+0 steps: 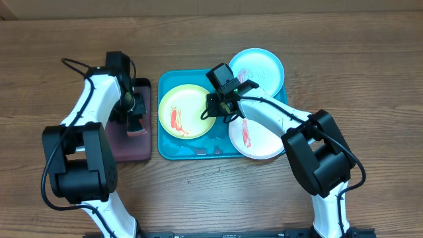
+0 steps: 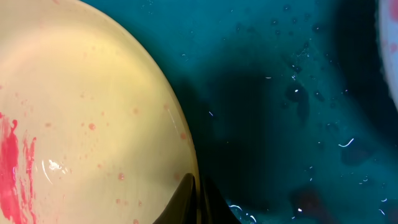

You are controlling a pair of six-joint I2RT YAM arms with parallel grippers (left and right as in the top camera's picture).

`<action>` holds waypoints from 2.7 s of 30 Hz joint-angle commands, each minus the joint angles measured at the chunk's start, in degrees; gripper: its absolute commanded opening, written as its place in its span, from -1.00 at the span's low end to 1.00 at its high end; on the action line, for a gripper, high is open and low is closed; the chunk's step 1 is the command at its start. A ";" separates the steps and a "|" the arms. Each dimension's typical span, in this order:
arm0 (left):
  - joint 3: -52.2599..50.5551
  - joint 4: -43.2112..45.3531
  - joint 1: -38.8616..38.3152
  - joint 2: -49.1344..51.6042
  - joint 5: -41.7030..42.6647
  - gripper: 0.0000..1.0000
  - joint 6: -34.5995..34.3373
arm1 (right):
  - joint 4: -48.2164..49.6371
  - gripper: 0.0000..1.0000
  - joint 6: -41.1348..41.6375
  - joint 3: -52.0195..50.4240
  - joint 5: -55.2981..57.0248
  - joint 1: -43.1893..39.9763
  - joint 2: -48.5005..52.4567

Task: Clean dirty plates on tray and stack at the side
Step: 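Lower left gripper into the basin and grasp the green sponge, then carry the sponge with the left gripper onto the yellow plate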

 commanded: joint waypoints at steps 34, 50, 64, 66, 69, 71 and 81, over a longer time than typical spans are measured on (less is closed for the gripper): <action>-14.43 14.10 -0.44 0.50 0.46 -0.91 0.42 | -0.81 -0.93 -0.20 0.61 1.27 0.24 0.90; 13.33 -8.33 -0.50 0.46 0.68 -0.92 0.46 | -0.85 -0.92 0.04 0.61 0.17 0.24 0.90; 20.28 -12.20 -11.43 0.50 7.87 -0.92 0.50 | -2.19 -0.93 4.55 0.61 -7.06 -2.73 0.90; 18.32 -9.92 -13.03 0.50 7.37 -0.92 -0.31 | -2.47 -0.93 4.55 0.61 -7.19 -2.91 0.90; 12.59 -5.42 -14.71 0.50 3.50 -0.92 -5.03 | -2.64 -0.93 4.52 0.61 -7.52 -2.95 0.90; 9.03 -2.75 -14.75 0.50 2.47 -0.92 -5.62 | -2.60 -0.93 4.55 0.61 -7.65 -2.95 0.90; -4.94 12.72 -16.48 0.50 6.64 -0.92 -2.32 | -2.43 -0.93 4.52 0.61 -7.65 -2.95 0.90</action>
